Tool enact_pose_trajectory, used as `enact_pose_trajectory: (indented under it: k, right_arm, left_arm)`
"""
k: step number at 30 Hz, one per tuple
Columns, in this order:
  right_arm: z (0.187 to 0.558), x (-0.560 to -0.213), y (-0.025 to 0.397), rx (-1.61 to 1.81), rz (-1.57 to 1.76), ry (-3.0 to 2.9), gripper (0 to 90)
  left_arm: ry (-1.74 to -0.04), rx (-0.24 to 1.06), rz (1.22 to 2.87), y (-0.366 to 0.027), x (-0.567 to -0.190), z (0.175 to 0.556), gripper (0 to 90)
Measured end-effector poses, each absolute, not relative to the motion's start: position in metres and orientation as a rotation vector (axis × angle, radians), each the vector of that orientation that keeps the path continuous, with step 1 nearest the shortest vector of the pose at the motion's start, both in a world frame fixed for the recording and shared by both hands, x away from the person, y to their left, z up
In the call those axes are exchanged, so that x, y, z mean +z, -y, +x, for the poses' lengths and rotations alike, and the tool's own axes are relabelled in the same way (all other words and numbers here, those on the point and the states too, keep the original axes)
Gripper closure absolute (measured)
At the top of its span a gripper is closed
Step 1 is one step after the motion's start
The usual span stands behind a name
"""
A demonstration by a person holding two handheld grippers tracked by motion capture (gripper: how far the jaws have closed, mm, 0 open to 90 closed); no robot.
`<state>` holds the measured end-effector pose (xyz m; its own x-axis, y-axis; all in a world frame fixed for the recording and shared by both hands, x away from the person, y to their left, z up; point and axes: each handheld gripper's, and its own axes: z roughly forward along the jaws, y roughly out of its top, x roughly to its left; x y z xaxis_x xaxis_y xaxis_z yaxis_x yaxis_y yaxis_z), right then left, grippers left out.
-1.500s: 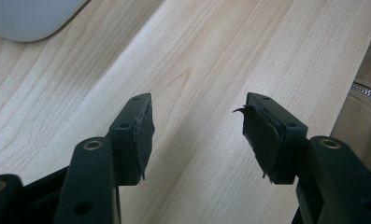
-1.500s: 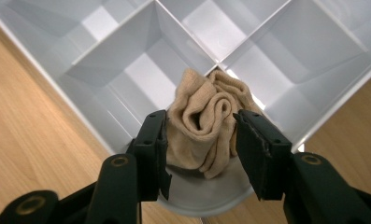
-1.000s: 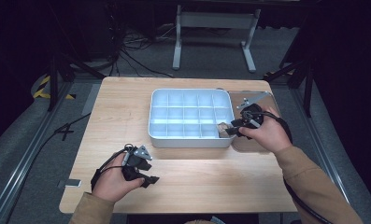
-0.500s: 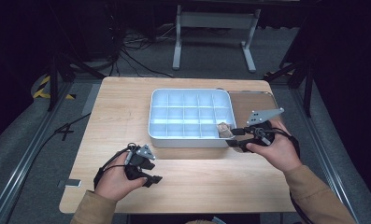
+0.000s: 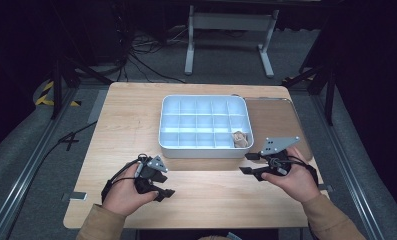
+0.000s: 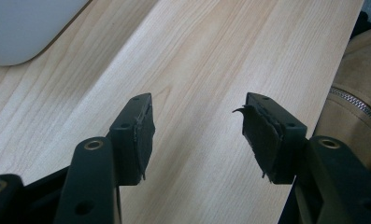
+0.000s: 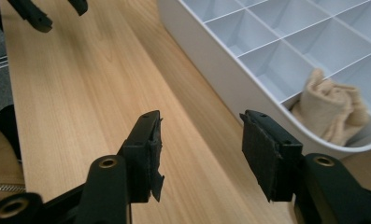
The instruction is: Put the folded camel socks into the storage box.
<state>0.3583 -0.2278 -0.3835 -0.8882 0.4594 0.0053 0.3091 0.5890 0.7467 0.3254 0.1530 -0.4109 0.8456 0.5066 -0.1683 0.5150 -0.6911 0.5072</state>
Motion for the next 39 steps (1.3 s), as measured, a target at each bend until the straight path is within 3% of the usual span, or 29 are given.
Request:
enact_pose_trajectory:
  k: [23, 39]
  right_arm:
    - [0.339, -0.449, 0.215, 1.157, 0.627, -2.710, 46.8]
    - [0.328, -0.473, 0.210, 1.189, 0.612, -2.682, 45.4]
  left_arm:
    - [-0.749, -0.035, 2.482, -0.150, -0.416, 0.326, 43.6]
    - [-0.738, -0.079, 2.524, -0.148, -0.426, 0.328, 39.2]
